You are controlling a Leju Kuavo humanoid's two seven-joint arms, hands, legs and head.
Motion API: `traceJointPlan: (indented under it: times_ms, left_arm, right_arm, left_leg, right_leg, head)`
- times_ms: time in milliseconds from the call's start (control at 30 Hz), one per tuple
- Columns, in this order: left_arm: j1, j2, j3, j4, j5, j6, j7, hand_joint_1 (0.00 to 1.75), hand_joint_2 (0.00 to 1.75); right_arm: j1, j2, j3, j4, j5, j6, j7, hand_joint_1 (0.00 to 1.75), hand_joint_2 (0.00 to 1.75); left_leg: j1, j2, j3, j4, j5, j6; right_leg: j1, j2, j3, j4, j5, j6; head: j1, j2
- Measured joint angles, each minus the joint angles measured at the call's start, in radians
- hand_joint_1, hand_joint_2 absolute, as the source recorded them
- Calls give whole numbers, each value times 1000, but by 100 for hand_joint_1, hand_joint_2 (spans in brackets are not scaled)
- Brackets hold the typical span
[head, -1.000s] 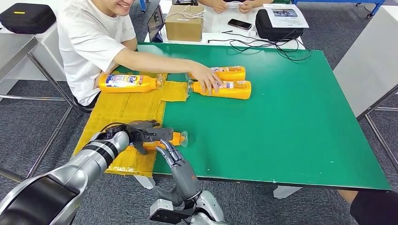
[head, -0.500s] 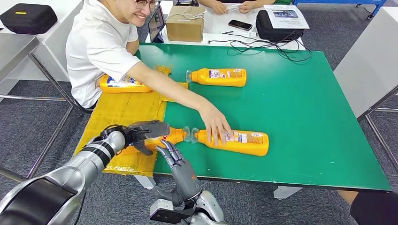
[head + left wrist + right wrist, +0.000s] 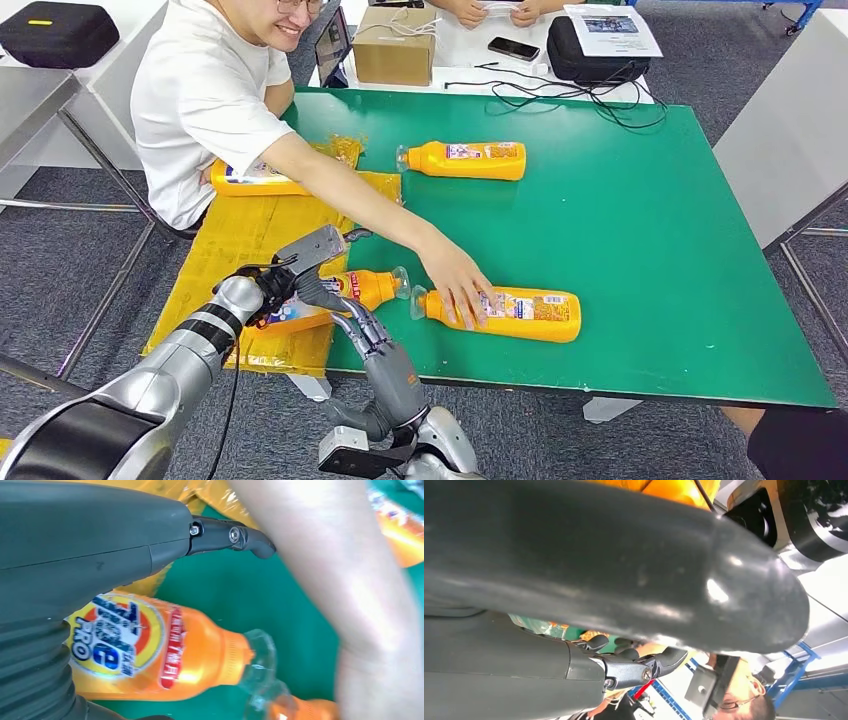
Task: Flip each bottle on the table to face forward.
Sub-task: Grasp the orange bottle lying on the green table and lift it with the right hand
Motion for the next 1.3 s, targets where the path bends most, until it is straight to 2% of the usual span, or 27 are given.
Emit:
traceJointPlan:
  times_ms: [133,267,567,700,800,900,1000,1133,1300]
  left_arm:
    - [15,0,0,-53,9,10,-16,0,175]
    - [47,-2,2,-148,38,62,-39,0,175]
    - [193,-34,66,-507,152,136,-25,0,175]
    - [294,-67,121,-689,319,149,-40,0,175]
    - [425,-93,165,-877,453,156,-47,0,175]
    - [550,-114,199,-1027,508,159,-66,0,175]
    - [630,-126,223,-1113,517,154,-80,0,175]
    - [733,-149,258,-1193,482,158,-101,0,175]
    - [795,-167,288,-1226,433,184,-109,0,175]
  right_arm:
    - [0,0,-1,0,9,0,0,0,0]
    - [2,0,-8,0,34,0,0,0,0]
    - [33,1,-119,-8,264,-1,2,0,0]
    - [79,-7,-232,-78,506,-2,51,0,175]
    - [147,-47,-311,-215,643,-3,171,0,175]
    - [205,-107,-369,-358,758,-4,293,0,175]
    - [237,-154,-392,-453,824,6,378,0,175]
    - [268,-228,-415,-538,900,81,526,0,175]
    - [276,-302,-473,-572,903,115,566,0,175]
  left_leg:
    - [0,0,-2,0,0,0]
    - [0,0,-2,0,0,0]
    - [0,0,-5,0,0,0]
    - [0,1,-6,0,-1,0]
    - [0,1,-6,0,-2,0]
    - [-1,1,-8,0,-4,1]
    - [-1,1,-9,0,-4,1]
    - [-1,1,-8,0,-4,1]
    - [-1,0,-9,0,-3,2]
  right_leg:
    - [0,0,-2,0,0,0]
    - [0,0,-3,0,0,0]
    - [0,0,-5,0,0,0]
    - [0,1,-6,0,0,0]
    - [0,1,-7,-1,-1,0]
    - [0,1,-8,-2,-1,0]
    - [-1,1,-8,-2,-1,1]
    - [-1,1,-8,-2,-1,1]
    - [-1,1,-8,-2,-1,1]
  head:
    - [0,0]
    - [0,0]
    - [0,0]
    - [0,0]
    - [-1,0]
    - [0,0]
    - [0,0]
    - [0,0]
    - [0,0]
